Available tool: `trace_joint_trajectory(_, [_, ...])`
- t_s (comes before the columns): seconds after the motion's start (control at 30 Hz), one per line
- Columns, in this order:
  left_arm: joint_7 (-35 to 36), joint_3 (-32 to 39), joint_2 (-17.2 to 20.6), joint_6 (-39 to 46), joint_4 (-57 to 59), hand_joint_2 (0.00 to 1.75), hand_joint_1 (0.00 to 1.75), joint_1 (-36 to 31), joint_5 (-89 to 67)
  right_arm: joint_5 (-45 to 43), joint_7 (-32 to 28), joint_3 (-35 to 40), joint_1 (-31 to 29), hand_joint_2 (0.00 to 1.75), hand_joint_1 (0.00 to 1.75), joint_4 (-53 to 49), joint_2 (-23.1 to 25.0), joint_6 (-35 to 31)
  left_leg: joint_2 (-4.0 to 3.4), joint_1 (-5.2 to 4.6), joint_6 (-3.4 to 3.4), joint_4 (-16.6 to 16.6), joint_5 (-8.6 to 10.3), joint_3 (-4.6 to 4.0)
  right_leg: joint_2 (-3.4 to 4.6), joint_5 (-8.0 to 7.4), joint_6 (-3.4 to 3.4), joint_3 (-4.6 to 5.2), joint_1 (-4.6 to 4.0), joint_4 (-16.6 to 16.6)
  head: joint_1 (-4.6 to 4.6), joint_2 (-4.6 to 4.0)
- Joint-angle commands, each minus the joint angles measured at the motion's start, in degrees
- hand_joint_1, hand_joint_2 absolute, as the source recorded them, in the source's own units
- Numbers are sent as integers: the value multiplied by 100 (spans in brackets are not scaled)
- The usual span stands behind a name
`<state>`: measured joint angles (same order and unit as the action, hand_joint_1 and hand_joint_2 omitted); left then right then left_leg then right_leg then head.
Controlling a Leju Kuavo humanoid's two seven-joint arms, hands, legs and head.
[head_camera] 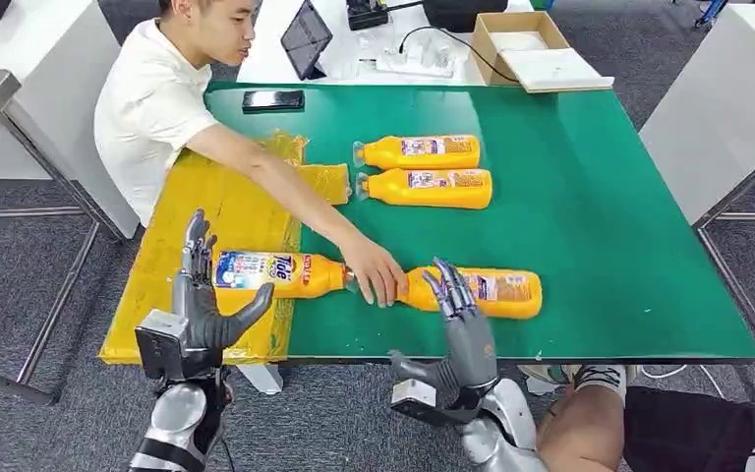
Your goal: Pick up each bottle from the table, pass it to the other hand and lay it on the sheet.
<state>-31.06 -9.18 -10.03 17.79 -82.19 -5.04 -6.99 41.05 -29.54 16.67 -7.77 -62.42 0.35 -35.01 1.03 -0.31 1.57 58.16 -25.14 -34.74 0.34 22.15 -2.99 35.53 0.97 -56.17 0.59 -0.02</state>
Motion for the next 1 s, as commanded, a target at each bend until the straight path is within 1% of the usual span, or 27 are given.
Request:
trace_joint_trajectory(0.03, [-72,188,62,232,-496,175,0,362,-118,614,550,-846,-336,175,0,593,-402,72,-5,2,-7,-3,-5,14,-2,5,8,-14,-3,3,0,0])
trace_joint_trajectory(0.07, [-72,204,51,241,-502,175,0,384,-116,689,615,-877,-351,175,0,635,-428,96,-11,4,-11,-5,-10,27,1,9,13,-25,-6,4,0,0])
trace_joint_trajectory(0.13, [-78,220,13,278,-497,175,0,410,-131,856,774,-951,-457,175,0,835,-475,298,-11,2,-6,-5,-5,14,5,3,7,-12,-3,4,-2,0])
trace_joint_trajectory(0.17, [-84,206,4,283,-466,175,0,395,-143,943,839,-935,-528,175,0,956,-492,358,-16,4,-10,-5,-10,26,6,6,11,-24,-6,6,0,0])
trace_joint_trajectory(0.23, [-94,165,-21,285,-309,175,0,297,-130,1066,983,-897,-774,175,0,1375,-480,514,-8,4,-6,-4,-5,13,2,2,8,-12,-5,5,0,0])
trace_joint_trajectory(0.27, [-96,155,-30,286,-262,175,0,265,-118,1091,1019,-889,-846,175,0,1502,-485,562,-15,4,-9,-6,-8,25,5,3,12,-22,-6,6,-2,0])
trace_joint_trajectory(0.3, [-95,133,-35,286,-164,175,0,205,-119,1174,1179,-850,-1021,175,0,1825,-489,680,-18,4,-8,-4,-7,23,9,1,10,-20,-6,6,0,0])
trace_joint_trajectory(0.4, [-76,133,-39,297,-118,175,0,183,-119,1203,1233,-834,-1093,175,0,1967,-506,733,-13,4,-7,-5,-4,18,5,0,9,-16,-5,6,-2,0])
trace_joint_trajectory(0.43, [-35,131,-39,296,-83,175,0,166,-115,1249,1343,-827,-1147,175,0,2081,-516,777,-15,7,-11,-4,-8,29,3,3,13,-28,-9,8,0,0])
trace_joint_trajectory(0.5, [-21,112,-39,300,4,175,0,117,-117,1297,1511,-806,-1269,175,0,2325,-568,941,-6,2,-6,-6,-2,17,-1,1,8,-15,-4,6,0,0])
trace_joint_trajectory(0.57, [-4,88,-40,296,74,175,0,74,-126,1524,1728,-748,-1391,175,0,2574,-635,820,-9,3,-7,-6,-4,19,2,2,7,-16,-4,5,-2,0])
trace_joint_trajectory(0.6, [-1,79,-42,296,95,175,0,65,-130,1697,1986,-754,-1490,175,0,2769,-676,686,-15,4,-10,-6,-8,29,3,5,11,-25,-6,5,-2,0])
trace_joint_trajectory(0.63, [4,77,-43,299,99,175,0,65,-133,1850,2105,-728,-1570,175,0,2908,-699,627,-11,5,-10,-4,-7,28,-2,6,11,-26,-7,5,-2,0])
trace_joint_trajectory(0.67, [4,76,-44,300,100,175,0,68,-133,1847,2105,-739,-1596,175,0,2921,-732,649,-3,2,-6,-5,-1,16,-5,2,6,-15,-3,5,-2,0])
trace_joint_trajectory(0.7, [14,78,-41,303,105,175,0,71,-138,1921,2193,-786,-1692,175,0,3088,-729,600,-2,1,-5,-4,-3,16,-4,2,5,-14,-2,5,-2,0])
trace_joint_trajectory(0.8, [19,84,-40,305,111,175,0,72,-139,1973,2257,-800,-1727,175,0,3133,-740,571,-8,2,-6,-4,-4,19,1,2,6,-17,-4,4,0,0])
trace_joint_trajectory(0.83, [50,93,-44,299,124,175,0,73,-139,2192,2471,-746,-1775,175,0,3219,-770,509,-5,2,-6,-3,-3,17,-2,2,6,-15,-4,4,-2,0])
trace_joint_trajectory(0.9, [84,105,-40,284,137,175,0,81,-137,2365,2697,-733,-1842,175,0,3320,-778,544,-6,4,-8,-4,-4,21,-3,2,8,-19,-6,6,0,0])
trace_joint_trajectory(0.93, [140,107,-35,224,147,175,0,81,-95,2416,2804,-733,-1870,175,0,3372,-777,625,-3,2,-6,-4,-2,16,-4,1,7,-14,-4,5,-2,0])
trace_joint_trajectory(1.0, [575,131,-14,-628,146,175,0,109,716,2612,3176,-698,-1914,175,0,3470,-802,905,-5,3,-9,-6,-4,27,-4,3,10,-24,-5,8,-2,0])
